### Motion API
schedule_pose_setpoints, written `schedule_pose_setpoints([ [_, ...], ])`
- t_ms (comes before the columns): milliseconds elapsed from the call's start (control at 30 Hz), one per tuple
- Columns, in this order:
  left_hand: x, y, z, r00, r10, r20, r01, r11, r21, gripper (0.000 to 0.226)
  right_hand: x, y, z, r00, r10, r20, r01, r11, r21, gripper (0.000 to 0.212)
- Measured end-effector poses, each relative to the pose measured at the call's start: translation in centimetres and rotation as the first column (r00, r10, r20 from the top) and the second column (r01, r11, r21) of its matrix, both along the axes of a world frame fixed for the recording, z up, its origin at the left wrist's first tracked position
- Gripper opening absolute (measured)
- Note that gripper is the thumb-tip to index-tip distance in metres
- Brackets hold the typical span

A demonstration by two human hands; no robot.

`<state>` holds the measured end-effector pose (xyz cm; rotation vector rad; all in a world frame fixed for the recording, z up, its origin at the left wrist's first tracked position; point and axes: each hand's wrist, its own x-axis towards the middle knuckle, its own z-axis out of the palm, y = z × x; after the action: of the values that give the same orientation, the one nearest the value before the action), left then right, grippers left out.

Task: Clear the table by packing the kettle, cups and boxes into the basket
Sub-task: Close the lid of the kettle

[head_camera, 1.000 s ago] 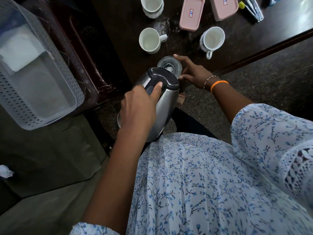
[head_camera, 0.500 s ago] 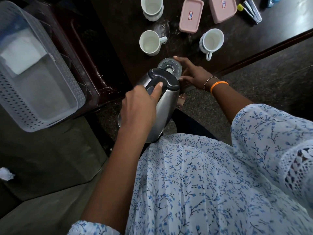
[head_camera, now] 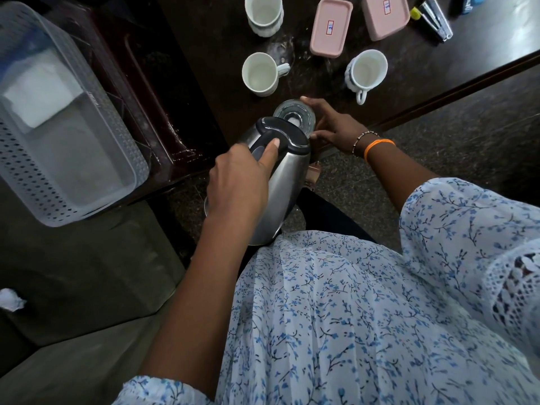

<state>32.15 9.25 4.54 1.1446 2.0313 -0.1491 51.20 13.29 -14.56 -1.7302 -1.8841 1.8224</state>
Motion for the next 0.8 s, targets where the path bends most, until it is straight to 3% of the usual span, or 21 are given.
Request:
schedule_pose_setpoints([
  [267, -1.4, -1.5, -0.8, 0.993, 0.070, 0.098, -0.075, 0.996, 0.040, 0.047, -0.1, 0.0, 0.4, 1.000, -0.007, 0.013, 0.006, 1.000, 0.004, 0.072],
  [567, -2.9, -3.5, -1.7, 0.943, 0.268, 0.198, -0.295, 0.948, 0.122, 0.051, -0.6, 0.1, 1.4, 0.997, 0.009, 0.073, -0.009, 1.000, 0.009, 0.073],
  [800, -5.1, -4.4, -1.2, 0.883, 0.344, 0.321, -0.418, 0.886, 0.202, 0.065, -1.6, 0.3, 2.7, 0.976, 0.044, 0.215, -0.054, 0.998, 0.041, 0.074],
])
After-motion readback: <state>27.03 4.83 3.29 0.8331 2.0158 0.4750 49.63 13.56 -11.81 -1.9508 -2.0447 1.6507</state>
